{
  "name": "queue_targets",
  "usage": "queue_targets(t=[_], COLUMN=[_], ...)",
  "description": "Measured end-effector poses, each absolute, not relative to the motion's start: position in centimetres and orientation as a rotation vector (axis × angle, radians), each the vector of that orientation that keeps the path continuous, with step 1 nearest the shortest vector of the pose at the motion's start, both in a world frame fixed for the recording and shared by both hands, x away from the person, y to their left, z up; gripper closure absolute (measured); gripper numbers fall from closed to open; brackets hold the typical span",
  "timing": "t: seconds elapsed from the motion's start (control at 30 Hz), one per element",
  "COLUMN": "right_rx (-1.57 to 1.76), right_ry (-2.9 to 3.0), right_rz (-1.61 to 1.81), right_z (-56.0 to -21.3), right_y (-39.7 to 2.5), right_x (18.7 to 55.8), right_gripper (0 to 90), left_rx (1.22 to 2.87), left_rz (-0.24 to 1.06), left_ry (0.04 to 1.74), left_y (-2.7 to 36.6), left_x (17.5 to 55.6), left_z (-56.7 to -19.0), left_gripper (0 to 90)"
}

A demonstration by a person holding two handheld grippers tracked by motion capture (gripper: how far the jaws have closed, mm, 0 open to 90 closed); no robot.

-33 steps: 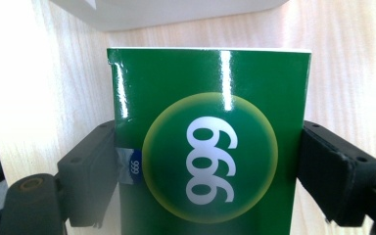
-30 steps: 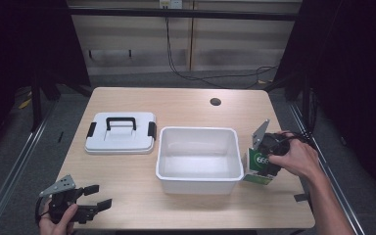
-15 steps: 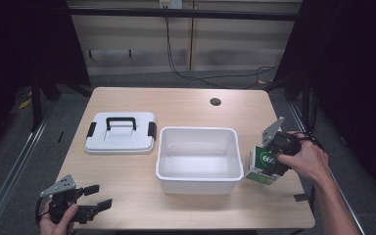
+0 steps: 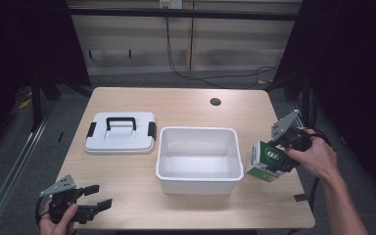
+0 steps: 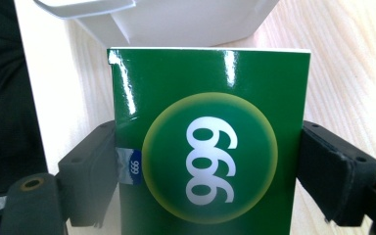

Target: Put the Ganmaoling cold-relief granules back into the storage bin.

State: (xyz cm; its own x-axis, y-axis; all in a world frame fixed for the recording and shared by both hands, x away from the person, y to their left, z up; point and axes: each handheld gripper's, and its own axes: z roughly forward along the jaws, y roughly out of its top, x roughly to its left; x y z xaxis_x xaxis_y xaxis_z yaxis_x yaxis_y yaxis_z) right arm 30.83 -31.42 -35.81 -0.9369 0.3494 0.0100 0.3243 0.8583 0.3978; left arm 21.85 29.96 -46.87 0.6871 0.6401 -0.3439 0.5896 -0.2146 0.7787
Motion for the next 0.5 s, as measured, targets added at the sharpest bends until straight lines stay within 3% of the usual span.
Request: queue_targets(t=[0.5], right_rx=[0.563], right_ry=[2.907], right_rz=[0.726], right_z=[-33.8], right_y=[-33.5], right_x=[29.7], right_gripper=[16.2], left_rx=[1.900], left_rz=[0.065], left_ry=[0.957], left_y=[29.9], left_x=[21.9], left_z=[-46.9], left_gripper=[17.0])
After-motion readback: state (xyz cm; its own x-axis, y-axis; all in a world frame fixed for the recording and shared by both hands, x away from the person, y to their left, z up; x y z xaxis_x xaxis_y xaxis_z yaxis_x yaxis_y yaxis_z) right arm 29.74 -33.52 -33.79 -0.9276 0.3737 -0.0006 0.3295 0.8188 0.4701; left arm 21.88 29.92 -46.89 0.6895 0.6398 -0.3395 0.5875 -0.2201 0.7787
